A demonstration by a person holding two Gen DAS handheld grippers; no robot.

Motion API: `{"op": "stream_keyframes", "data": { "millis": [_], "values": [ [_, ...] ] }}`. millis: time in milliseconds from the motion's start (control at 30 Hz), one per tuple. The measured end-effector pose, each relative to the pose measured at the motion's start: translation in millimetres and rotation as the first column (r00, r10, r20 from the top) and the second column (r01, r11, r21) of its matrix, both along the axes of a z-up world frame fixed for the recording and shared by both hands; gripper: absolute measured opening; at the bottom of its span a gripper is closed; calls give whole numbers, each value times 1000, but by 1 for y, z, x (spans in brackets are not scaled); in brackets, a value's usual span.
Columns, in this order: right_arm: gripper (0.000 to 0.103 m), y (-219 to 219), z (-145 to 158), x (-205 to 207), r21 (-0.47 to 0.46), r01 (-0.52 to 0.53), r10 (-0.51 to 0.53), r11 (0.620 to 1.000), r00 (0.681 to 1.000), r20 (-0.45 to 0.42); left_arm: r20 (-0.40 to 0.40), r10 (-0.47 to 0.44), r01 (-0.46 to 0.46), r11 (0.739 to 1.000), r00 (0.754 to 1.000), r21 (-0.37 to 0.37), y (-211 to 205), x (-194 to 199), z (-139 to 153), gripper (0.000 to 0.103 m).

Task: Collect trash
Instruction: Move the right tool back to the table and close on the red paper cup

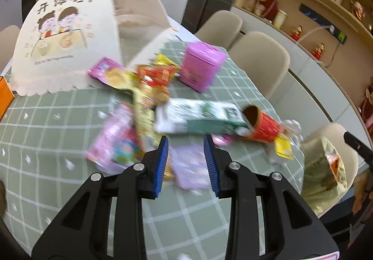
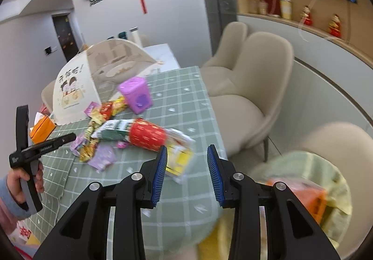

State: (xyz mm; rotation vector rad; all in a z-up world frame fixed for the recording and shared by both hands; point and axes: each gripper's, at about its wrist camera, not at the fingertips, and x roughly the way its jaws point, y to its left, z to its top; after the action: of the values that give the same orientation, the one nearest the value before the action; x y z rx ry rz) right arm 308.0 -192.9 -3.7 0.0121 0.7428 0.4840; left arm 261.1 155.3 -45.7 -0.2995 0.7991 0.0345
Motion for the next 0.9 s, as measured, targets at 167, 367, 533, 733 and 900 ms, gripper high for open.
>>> {"op": "stream_keyframes", "data": {
  "millis": [167,367,533,733,900],
  "values": [
    [34,71,-16,17,-70,-84,82,994,996,-32,9,-9,10,1000,1000,-5,52,21,-1,34],
    [34,132,-41,49,-169,-128,119,977,991,-61,5,-44,44,996,999,-81,85,55,-11,34],
    [34,156,-46,75,-231,-120,113,966,993,-43,18,-120,121,990,993,-78,79,72,-15,34],
    [34,161,-62,102,-167,-97,73,981,986,-148,-12,-138,136,985,990,-108,80,64,-24,34],
    [34,179,-68,82,-137,-125,102,983,981,-163,-25,-117,114,988,993,-100,94,46,-29,34]
  ]
}}
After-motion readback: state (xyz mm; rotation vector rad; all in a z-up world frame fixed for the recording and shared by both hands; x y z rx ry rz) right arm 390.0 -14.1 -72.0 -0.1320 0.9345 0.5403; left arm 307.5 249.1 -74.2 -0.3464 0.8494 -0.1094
